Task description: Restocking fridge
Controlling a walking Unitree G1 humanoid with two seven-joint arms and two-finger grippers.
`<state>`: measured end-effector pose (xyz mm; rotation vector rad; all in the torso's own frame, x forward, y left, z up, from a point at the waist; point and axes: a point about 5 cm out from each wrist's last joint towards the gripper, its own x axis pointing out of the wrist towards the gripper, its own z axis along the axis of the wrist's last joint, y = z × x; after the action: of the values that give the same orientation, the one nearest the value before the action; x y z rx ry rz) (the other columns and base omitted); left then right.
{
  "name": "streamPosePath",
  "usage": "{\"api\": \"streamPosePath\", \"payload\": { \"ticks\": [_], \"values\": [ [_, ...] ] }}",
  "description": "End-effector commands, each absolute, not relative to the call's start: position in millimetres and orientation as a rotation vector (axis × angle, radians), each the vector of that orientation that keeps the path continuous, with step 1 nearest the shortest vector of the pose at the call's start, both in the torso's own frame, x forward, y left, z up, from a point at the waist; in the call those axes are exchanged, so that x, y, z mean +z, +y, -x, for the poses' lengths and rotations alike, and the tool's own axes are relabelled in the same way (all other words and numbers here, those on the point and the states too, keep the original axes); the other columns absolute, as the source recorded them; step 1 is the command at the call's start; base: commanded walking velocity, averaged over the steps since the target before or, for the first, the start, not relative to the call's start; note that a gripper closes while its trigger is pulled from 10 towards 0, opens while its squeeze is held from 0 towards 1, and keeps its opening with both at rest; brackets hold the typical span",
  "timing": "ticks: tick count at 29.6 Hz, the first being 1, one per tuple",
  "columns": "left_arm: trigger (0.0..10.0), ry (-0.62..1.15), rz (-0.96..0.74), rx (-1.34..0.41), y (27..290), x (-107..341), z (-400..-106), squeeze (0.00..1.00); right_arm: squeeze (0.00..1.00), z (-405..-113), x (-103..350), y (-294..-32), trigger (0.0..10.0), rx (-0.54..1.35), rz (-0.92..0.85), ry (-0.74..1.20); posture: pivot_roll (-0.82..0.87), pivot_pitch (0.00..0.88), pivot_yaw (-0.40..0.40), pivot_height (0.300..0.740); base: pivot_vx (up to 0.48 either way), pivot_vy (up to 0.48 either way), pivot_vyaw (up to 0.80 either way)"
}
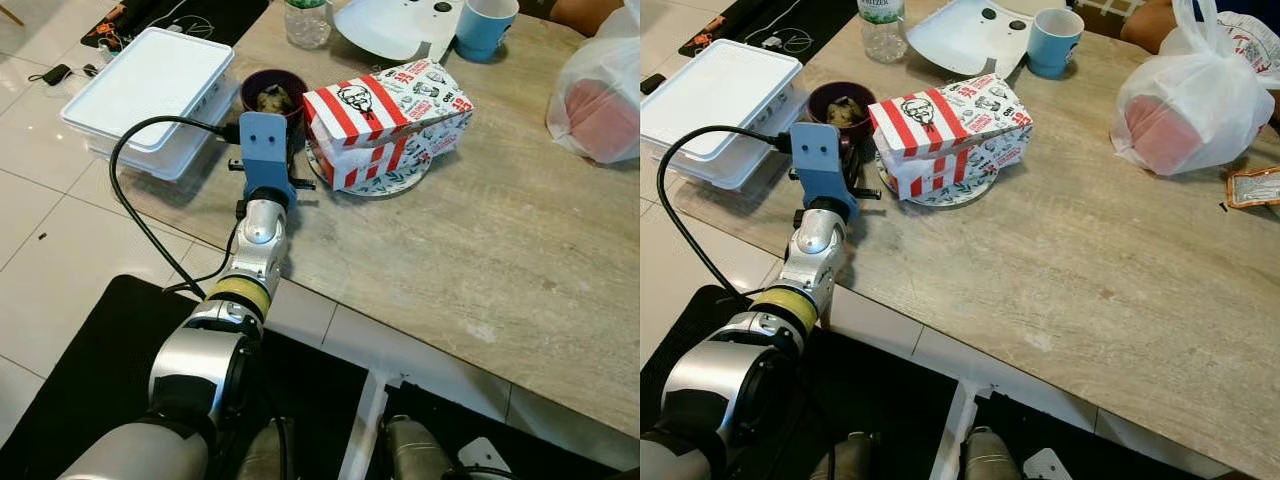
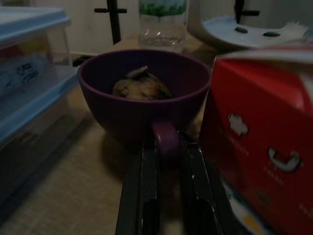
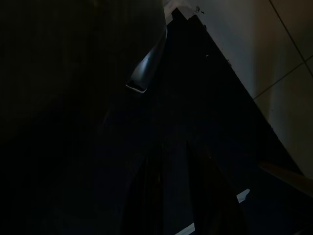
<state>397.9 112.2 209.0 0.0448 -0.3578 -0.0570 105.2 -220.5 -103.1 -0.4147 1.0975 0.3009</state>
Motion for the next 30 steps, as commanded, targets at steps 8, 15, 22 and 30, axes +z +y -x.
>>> {"api": "streamPosePath", "payload": {
  "ticks": [8, 15, 22, 30],
  "values": [
    [0.0, -0.569, -0.012, -0.204, 88, 251, -391, 0.00, 0.00, -104, -107, -209, 10.0, 0.311, 0.399, 1.127, -0.18, 0.221, 0.039, 0.740, 0.000, 0.000, 0.00],
    [10.0, -0.661, -0.040, -0.241, 79, 266, -384, 0.00, 0.00, -110, -107, -205, 10.0, 0.302, 0.391, 1.126, -0.17, 0.176, 0.053, 0.740, 0.000, 0.000, 0.00],
    [10.0, -0.738, -0.025, -0.295, 74, 284, -374, 0.00, 0.00, -115, -106, -202, 10.0, 0.292, 0.382, 1.126, -0.15, 0.143, 0.063, 0.740, 0.000, 0.000, 0.00],
    [10.0, -0.759, -0.007, -0.385, 70, 289, -361, 0.00, 0.00, -120, -106, -197, 10.0, 0.291, 0.373, 1.124, -0.12, 0.108, 0.070, 0.740, 0.000, 0.000, 0.00]
  ]
}}
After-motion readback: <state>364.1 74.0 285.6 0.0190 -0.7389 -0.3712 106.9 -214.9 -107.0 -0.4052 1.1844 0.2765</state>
